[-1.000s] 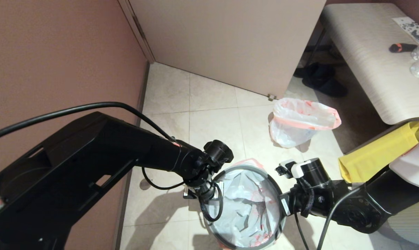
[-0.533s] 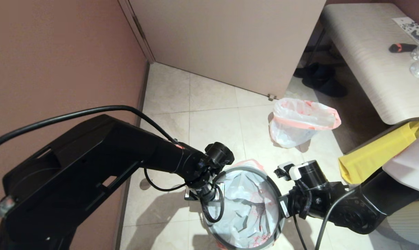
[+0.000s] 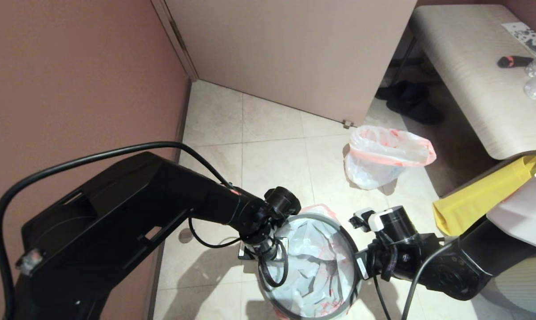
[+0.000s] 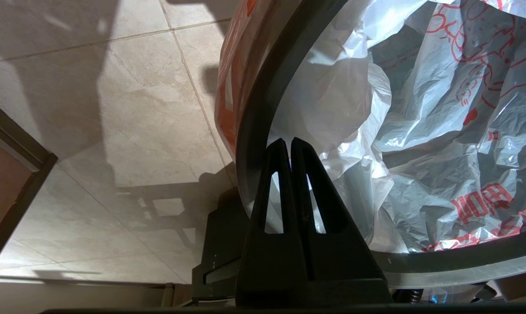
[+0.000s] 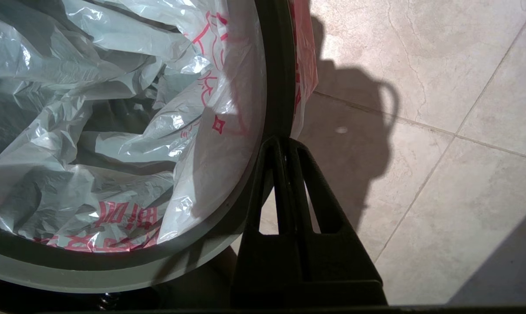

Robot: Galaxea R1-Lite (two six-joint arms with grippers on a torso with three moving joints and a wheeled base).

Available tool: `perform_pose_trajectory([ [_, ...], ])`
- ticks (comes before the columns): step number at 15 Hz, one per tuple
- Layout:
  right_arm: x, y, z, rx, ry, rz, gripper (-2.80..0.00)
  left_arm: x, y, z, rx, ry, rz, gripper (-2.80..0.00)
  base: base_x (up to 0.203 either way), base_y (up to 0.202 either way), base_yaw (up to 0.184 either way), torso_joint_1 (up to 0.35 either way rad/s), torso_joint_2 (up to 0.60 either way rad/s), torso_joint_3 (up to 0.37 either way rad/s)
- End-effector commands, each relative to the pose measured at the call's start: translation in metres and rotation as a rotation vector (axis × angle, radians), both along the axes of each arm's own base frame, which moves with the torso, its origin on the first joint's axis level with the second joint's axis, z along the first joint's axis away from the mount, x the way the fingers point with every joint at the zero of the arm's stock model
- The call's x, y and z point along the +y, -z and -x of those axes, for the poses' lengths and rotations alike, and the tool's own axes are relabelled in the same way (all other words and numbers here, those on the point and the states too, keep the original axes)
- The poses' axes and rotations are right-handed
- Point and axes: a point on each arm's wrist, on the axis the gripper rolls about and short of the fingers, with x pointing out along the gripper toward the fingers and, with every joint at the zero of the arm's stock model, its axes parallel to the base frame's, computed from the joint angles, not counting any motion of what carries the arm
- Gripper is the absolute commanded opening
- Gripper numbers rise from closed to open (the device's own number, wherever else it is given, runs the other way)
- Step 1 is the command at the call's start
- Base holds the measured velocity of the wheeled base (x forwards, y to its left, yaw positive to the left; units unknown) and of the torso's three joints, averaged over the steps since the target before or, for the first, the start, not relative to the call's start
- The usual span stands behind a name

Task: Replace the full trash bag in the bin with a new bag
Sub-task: Place the trash can ring on the trash can

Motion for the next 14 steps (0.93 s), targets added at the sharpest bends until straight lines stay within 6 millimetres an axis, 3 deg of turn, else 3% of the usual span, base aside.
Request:
perform_pose_trajectory([
  [1,0.0,0.002,0.0,0.004,0.002,0.004,-2.8,0.0,0.001,-0.001,0.001,-0.006,-0.005,-2.8,0.0,0.0,0.0,0.0,0.0,0.0],
  [4,0.0,0.0,0.0,-0.002,0.002,0.0,-2.8,0.002,-0.001,-0.003,-0.006,-0.013,0.0,-2.8,0.0,0.0,0.0,0.0,0.0,0.0],
  [6,-0.001,-0.007,0.001,-0.021,0.003,-0.011,-2.8,0.0,-0.014,0.001,-0.029,-0.012,0.02,-2.8,0.0,0.0,0.0,0.0,0.0,0.0],
  [11,-0.012,-0.04,0.005,-0.105,0.033,-0.057,-2.8,-0.002,-0.079,0.001,-0.237,-0.053,0.075,-2.8,0.0,0.0,0.0,0.0,0.0,0.0],
  [14,-0.025,-0.078,0.012,-0.212,0.066,-0.102,-2.8,0.014,-0.126,-0.003,-0.363,-0.11,0.129,-2.8,0.0,0.0,0.0,0.0,0.0,0.0],
])
